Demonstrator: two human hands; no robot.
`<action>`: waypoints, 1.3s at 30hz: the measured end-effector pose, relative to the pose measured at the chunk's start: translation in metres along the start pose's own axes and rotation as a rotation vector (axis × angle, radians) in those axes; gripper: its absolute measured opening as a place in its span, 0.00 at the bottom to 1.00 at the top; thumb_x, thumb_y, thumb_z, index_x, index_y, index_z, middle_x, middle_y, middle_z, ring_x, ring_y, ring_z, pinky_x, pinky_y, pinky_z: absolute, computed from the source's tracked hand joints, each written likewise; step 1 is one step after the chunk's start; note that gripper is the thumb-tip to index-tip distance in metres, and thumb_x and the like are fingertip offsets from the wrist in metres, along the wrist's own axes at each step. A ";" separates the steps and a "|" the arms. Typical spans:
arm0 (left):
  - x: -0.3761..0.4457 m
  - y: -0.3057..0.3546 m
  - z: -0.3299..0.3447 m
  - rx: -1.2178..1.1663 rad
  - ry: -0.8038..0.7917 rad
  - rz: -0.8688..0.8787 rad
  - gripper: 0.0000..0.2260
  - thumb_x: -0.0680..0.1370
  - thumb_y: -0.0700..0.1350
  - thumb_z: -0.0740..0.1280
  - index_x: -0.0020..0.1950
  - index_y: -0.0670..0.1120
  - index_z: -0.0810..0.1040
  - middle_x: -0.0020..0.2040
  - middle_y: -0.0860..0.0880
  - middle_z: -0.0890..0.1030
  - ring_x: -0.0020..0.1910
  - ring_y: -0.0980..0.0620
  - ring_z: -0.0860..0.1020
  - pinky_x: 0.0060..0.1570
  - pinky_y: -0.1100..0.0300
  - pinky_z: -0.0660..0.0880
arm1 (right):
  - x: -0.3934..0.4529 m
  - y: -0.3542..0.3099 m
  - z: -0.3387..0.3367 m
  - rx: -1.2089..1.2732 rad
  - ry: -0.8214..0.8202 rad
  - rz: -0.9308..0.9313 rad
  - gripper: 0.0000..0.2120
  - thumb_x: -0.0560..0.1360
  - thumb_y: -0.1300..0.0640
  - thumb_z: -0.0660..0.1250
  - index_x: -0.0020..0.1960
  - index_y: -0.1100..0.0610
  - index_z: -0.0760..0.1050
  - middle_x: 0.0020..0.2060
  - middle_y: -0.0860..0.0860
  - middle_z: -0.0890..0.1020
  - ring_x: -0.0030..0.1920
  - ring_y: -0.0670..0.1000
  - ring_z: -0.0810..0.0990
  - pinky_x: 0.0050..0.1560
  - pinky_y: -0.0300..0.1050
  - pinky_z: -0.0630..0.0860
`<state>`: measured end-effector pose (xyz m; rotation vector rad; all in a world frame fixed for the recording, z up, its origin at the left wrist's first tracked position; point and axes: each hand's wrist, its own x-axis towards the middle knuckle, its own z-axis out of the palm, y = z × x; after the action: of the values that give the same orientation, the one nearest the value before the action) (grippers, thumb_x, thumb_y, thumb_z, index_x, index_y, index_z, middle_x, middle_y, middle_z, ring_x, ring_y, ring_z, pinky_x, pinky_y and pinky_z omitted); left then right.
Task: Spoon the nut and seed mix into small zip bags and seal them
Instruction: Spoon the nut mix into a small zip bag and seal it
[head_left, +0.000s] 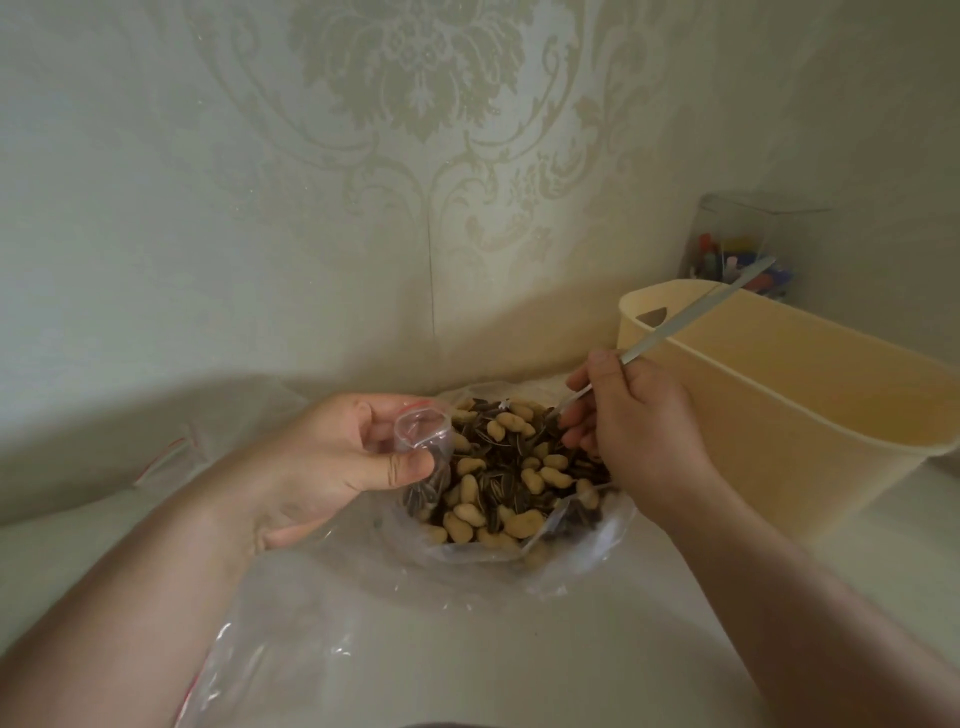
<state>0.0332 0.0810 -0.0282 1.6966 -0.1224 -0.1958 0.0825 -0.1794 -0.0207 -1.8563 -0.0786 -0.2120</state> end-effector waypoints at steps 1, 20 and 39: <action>-0.001 0.001 -0.004 -0.007 0.003 0.009 0.33 0.51 0.59 0.89 0.54 0.54 0.89 0.58 0.51 0.88 0.59 0.59 0.84 0.52 0.73 0.76 | 0.000 -0.001 -0.001 0.001 0.010 -0.013 0.18 0.87 0.48 0.56 0.47 0.54 0.79 0.35 0.54 0.86 0.34 0.51 0.85 0.37 0.46 0.78; 0.016 -0.005 0.060 0.557 0.435 0.170 0.37 0.64 0.70 0.77 0.70 0.58 0.80 0.57 0.63 0.85 0.56 0.66 0.81 0.59 0.62 0.79 | -0.011 -0.030 -0.021 0.050 -0.021 -0.434 0.11 0.77 0.40 0.65 0.46 0.46 0.81 0.36 0.48 0.85 0.34 0.49 0.85 0.35 0.39 0.79; 0.016 -0.006 0.063 0.426 0.419 0.242 0.12 0.71 0.59 0.80 0.53 0.64 0.84 0.44 0.63 0.86 0.45 0.63 0.84 0.49 0.54 0.83 | -0.013 -0.027 -0.023 -0.414 -0.137 -0.928 0.19 0.81 0.40 0.64 0.48 0.53 0.84 0.36 0.48 0.84 0.37 0.47 0.81 0.36 0.43 0.74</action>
<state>0.0356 0.0175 -0.0433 2.0890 -0.0572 0.3923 0.0632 -0.1926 0.0088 -2.1177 -1.0667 -0.7830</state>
